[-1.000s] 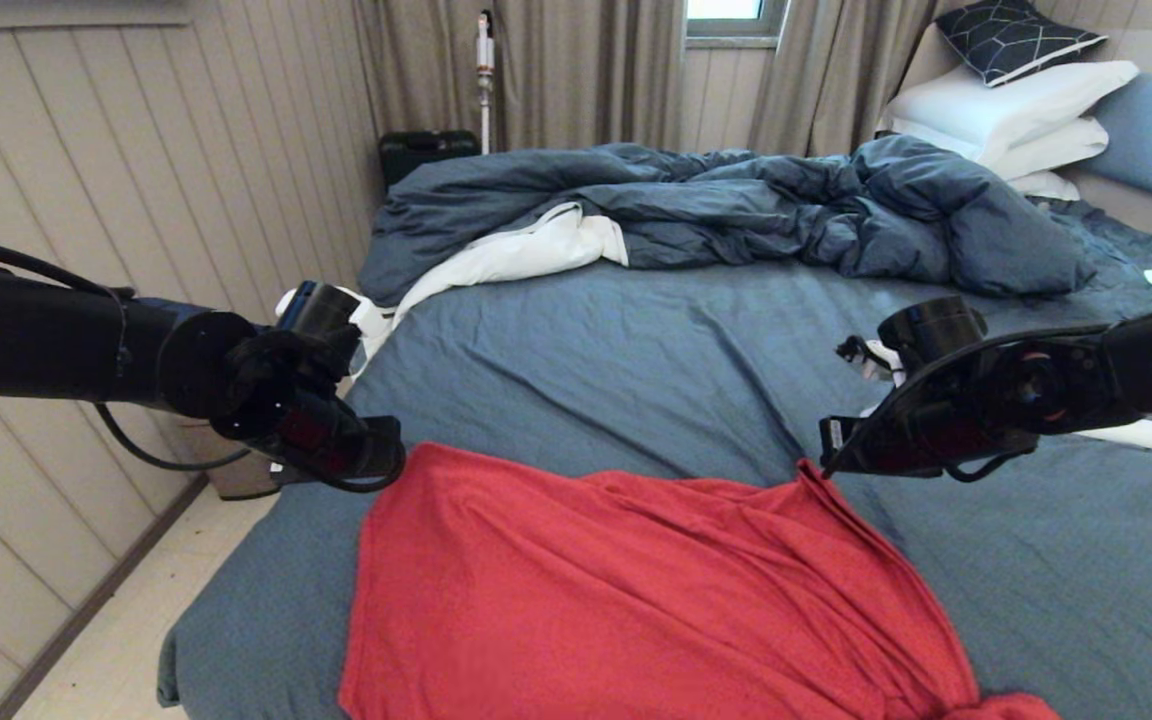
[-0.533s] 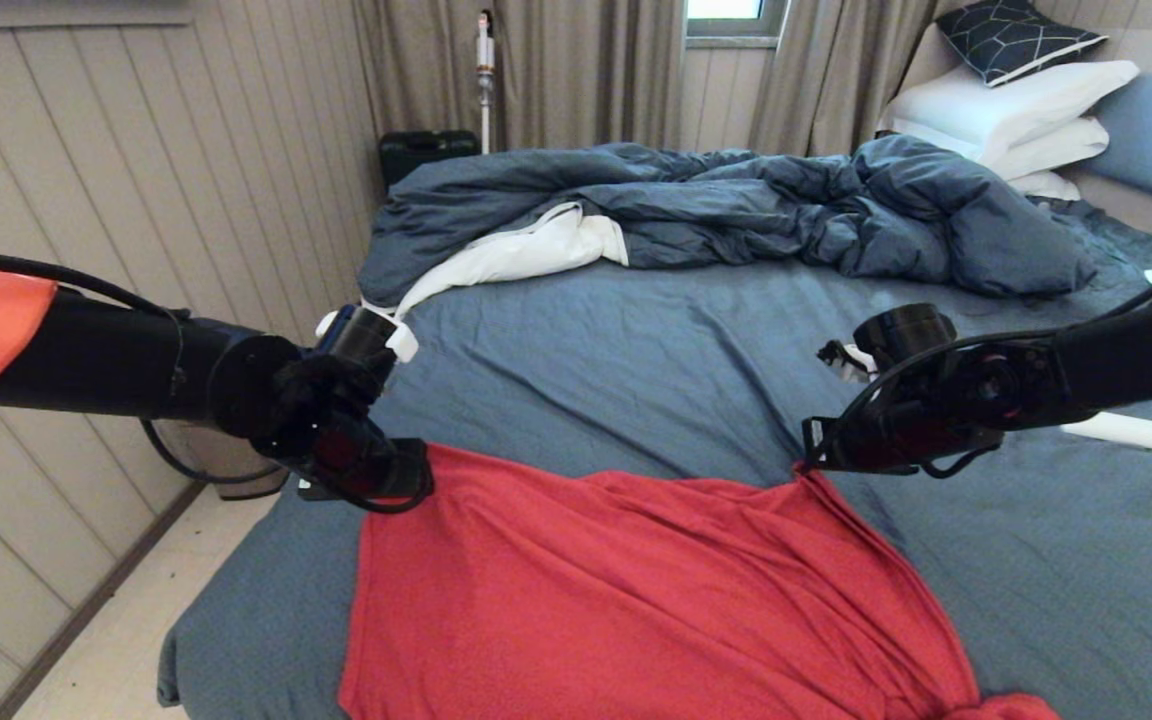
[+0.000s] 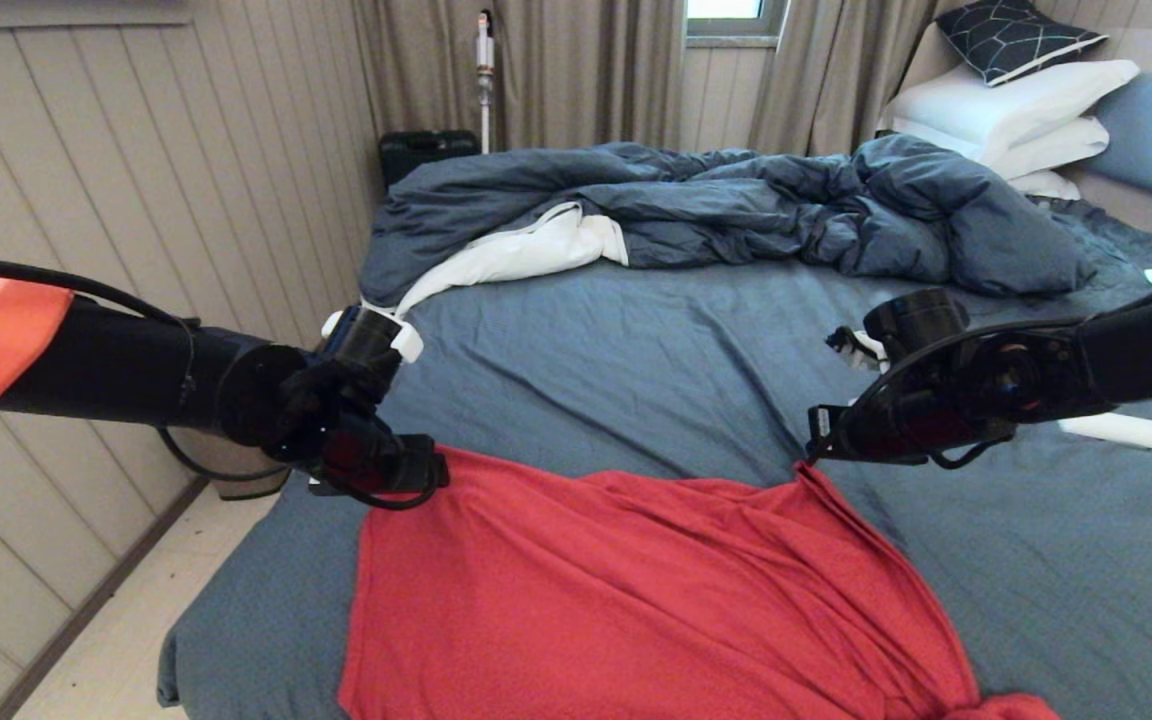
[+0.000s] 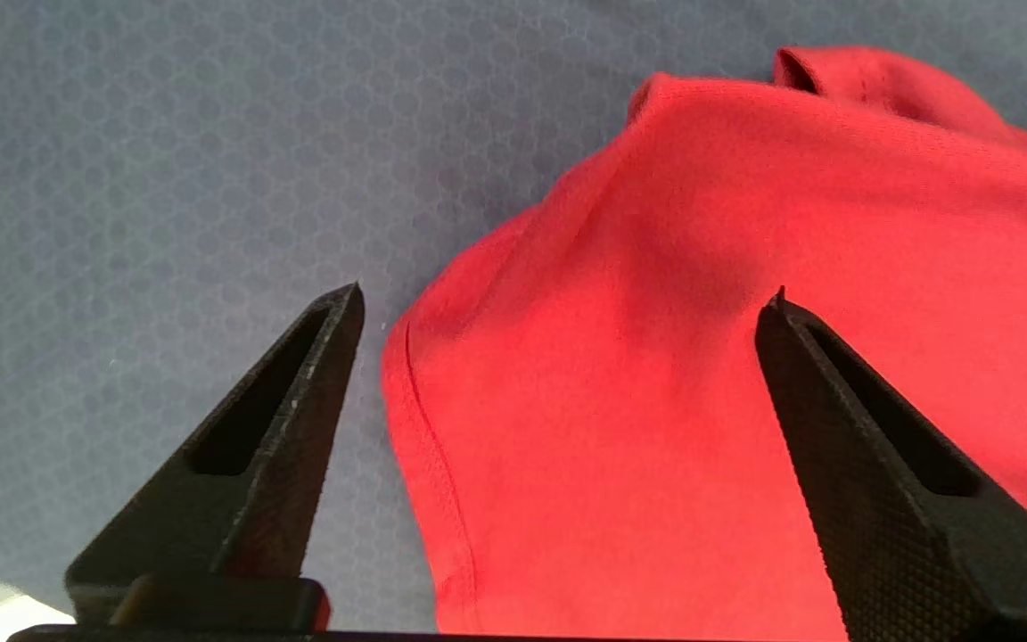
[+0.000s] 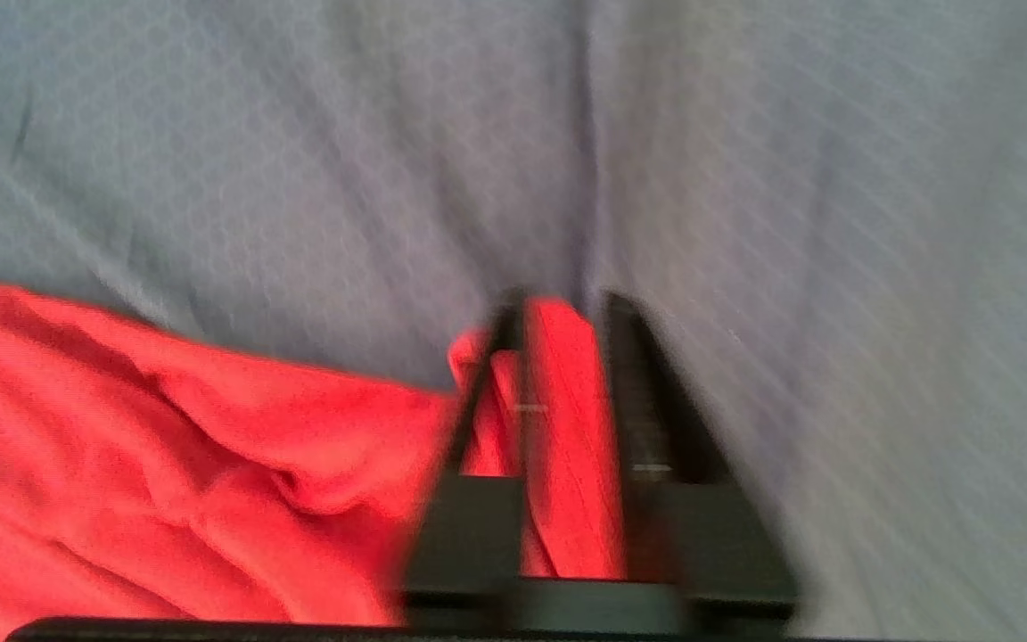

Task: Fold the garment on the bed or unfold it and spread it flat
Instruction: Unford the red T-shirt

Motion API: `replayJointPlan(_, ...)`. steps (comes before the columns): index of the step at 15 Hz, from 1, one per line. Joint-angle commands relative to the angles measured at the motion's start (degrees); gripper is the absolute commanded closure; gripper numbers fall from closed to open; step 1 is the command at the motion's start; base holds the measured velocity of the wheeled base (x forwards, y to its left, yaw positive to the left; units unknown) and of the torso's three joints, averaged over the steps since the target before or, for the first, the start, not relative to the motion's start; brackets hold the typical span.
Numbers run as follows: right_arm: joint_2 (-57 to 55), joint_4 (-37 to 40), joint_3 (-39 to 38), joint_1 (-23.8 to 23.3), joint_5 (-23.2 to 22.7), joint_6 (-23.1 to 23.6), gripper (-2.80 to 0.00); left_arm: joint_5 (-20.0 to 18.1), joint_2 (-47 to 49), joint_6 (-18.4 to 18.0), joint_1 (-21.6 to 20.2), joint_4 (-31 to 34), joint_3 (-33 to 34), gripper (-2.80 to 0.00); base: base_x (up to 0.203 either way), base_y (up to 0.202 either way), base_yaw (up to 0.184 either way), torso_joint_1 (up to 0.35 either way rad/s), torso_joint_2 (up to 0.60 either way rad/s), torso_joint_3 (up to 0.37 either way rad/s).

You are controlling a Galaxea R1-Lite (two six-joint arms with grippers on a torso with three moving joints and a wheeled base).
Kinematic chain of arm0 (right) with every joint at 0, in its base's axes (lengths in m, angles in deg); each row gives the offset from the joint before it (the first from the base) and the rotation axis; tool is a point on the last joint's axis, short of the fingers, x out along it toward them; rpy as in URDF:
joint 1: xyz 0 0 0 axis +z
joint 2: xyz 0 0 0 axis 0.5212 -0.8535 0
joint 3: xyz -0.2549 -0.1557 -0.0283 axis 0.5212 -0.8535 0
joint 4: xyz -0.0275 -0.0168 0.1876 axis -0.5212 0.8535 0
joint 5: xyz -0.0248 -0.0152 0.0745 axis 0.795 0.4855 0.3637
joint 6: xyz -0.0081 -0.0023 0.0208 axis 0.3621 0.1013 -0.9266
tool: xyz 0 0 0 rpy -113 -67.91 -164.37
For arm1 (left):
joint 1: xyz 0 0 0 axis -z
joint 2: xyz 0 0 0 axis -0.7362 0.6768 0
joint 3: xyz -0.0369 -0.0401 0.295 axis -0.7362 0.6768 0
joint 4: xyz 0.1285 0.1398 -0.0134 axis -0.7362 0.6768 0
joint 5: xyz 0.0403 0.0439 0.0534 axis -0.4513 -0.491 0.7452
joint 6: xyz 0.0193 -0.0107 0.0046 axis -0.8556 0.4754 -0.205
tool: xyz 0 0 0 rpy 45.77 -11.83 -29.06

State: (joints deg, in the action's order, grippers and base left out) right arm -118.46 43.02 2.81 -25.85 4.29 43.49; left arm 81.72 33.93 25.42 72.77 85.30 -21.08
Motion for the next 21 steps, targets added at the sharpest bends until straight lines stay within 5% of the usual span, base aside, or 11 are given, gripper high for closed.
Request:
replayJointPlan(1,3.78,0.04,-1.75,0.44,0.48,0.18,-2.8,0.11,-0.87,0.06,-0.04,0.1,0.08,-2.8,0.0,0.0,0.0,0.0,0.0,0.0)
replayJointPlan(18,-2.56,-4.29,-5.22,2.67,0.56,0.66,-2.8,0.05,3.92,-0.55,-1.54,-2.09,-0.98,-2.8,0.0,0.0,0.0,0.0,0.0,0.0)
replayJointPlan(19,-2.92,-4.29,-5.22,2.7,0.53,0.66,0.0,-0.07,4.03,-0.55,-1.54,-2.24,-0.95,-2.8,0.0,0.0,0.0,0.0,0.0,0.0)
replayJointPlan(20,-3.21,-4.29,-5.13,2.61,0.53,0.66,0.0,-0.47,3.88,-0.64,-1.54,-2.27,-0.54,0.0,0.0,0.0,0.0,0.0,0.0,0.0)
replayJointPlan(21,-3.32,-4.29,-5.05,2.61,0.44,0.58,0.0,-0.56,3.96,-0.54,-1.54,-2.44,-0.62,0.0,0.0,0.0,0.0,0.0,0.0,0.0)
